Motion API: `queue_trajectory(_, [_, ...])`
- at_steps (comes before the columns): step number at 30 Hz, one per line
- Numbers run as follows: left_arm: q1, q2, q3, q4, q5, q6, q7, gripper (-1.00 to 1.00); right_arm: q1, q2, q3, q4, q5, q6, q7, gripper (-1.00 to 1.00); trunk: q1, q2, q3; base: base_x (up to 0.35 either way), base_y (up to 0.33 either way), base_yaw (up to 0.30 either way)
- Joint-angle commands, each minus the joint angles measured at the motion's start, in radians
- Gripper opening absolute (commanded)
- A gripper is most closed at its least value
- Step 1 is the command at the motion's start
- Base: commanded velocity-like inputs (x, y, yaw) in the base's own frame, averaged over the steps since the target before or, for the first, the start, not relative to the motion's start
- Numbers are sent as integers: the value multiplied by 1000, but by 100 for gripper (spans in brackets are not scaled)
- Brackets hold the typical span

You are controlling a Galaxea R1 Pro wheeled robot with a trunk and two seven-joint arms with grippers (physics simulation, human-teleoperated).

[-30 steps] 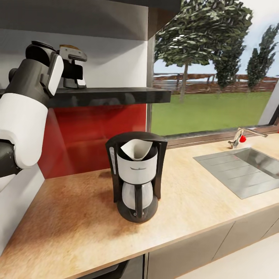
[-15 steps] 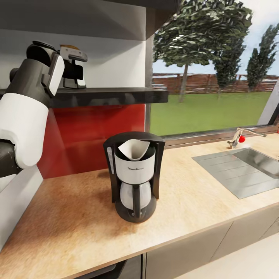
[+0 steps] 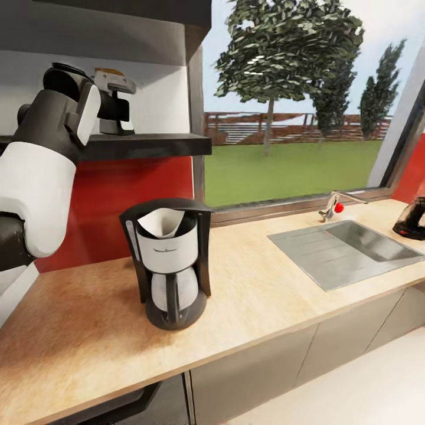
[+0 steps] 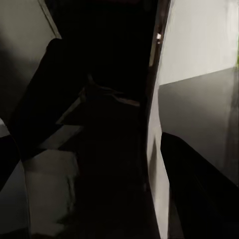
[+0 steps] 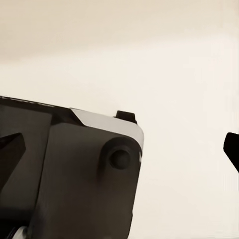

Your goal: Set up a coffee station on the kitchen countertop: keep the coffee maker on the countertop, move the bottle of coffee from the kitchen shelf to the counter next to the coffee maker, place a paper coffee filter on top of the coffee maker, put the saucer next to the coffee maker with the coffee cup on the saucer, and place the electric kettle next to the coffee maker.

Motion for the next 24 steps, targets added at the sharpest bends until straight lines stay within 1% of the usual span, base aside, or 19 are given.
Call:
queue_trajectory(1, [-1, 1, -4, -1, -7, 4, -4, -100, -1, 0, -9, 1, 10, -3, -4, 100, 0, -2, -2, -178, -251, -266])
queue_trajectory(9, [-1, 4, -6, -1, -7, 4, -3, -100, 0, 1, -9, 1, 11, -4, -2, 100, 0, -2, 3, -182, -249, -282])
queue_trajectory(20, [-1, 0, -3, -2, -6, 3, -1, -100, -1, 1, -8, 3, 11, -4, -2, 100, 0, -2, 8, -175, -248, -286])
queue_trajectory(22, [-1, -3, -1, -5, -4, 3, 0, -100, -1, 1, -8, 3, 11, -4, -2, 100, 0, -2, 9, -174, -249, -286])
queue_trajectory(24, [-1, -13, 0, -23, -4, 4, 0, -100, -1, 1, -8, 3, 11, -4, -2, 100, 0, -2, 11, -170, -249, -286])
